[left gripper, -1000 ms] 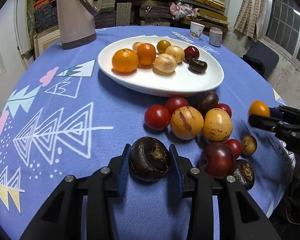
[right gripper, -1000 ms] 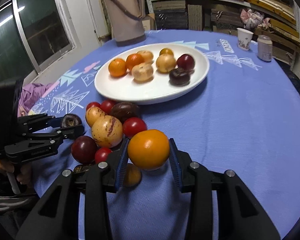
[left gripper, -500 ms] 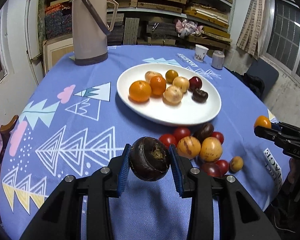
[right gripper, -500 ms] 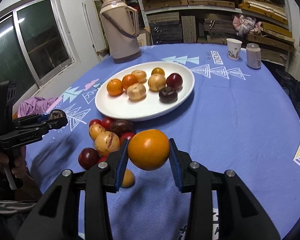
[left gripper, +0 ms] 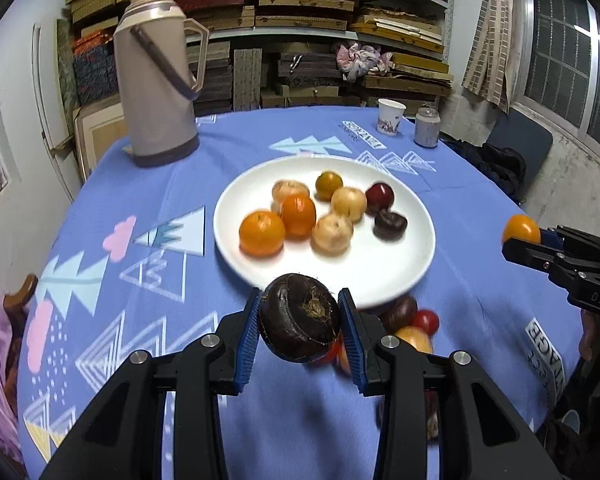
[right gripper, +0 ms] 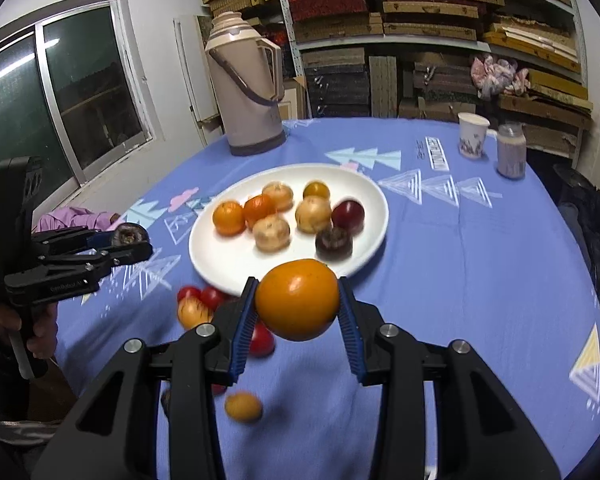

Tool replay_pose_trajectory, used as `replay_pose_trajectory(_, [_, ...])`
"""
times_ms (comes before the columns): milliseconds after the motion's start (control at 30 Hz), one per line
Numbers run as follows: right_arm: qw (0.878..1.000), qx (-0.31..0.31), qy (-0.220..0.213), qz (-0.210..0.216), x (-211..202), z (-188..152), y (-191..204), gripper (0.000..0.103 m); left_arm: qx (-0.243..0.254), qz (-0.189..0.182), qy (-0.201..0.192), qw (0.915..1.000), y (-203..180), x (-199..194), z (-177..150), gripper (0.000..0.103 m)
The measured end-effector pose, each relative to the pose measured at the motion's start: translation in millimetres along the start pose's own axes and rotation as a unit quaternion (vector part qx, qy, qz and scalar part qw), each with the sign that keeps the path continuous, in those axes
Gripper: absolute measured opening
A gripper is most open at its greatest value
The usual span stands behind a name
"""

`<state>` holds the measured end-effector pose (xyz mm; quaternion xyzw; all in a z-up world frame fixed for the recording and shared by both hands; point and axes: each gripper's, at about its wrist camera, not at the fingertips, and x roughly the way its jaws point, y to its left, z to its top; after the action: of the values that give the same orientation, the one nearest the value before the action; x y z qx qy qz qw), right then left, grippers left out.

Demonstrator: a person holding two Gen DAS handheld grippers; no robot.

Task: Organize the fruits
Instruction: 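Lift both held fruits and carry them over the white plate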

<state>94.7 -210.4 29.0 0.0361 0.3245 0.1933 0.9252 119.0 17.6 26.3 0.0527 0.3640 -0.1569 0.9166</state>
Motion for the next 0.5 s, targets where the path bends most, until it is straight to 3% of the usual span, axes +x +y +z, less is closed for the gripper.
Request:
replay_pose_trajectory(233, [1.0,0.005,-0.015,0.003,33.4,41.8,-8.3,0.038,-0.004,0.002,-0.009,1.0,4.0,35.2,42.5,0.038])
replay_pose_trajectory(500, [0.999,0.025,0.023,0.008,106.3,66.9,-21.0,0.038,-0.018,0.011,0.01,0.9997,14.4,84.4,70.1,0.038])
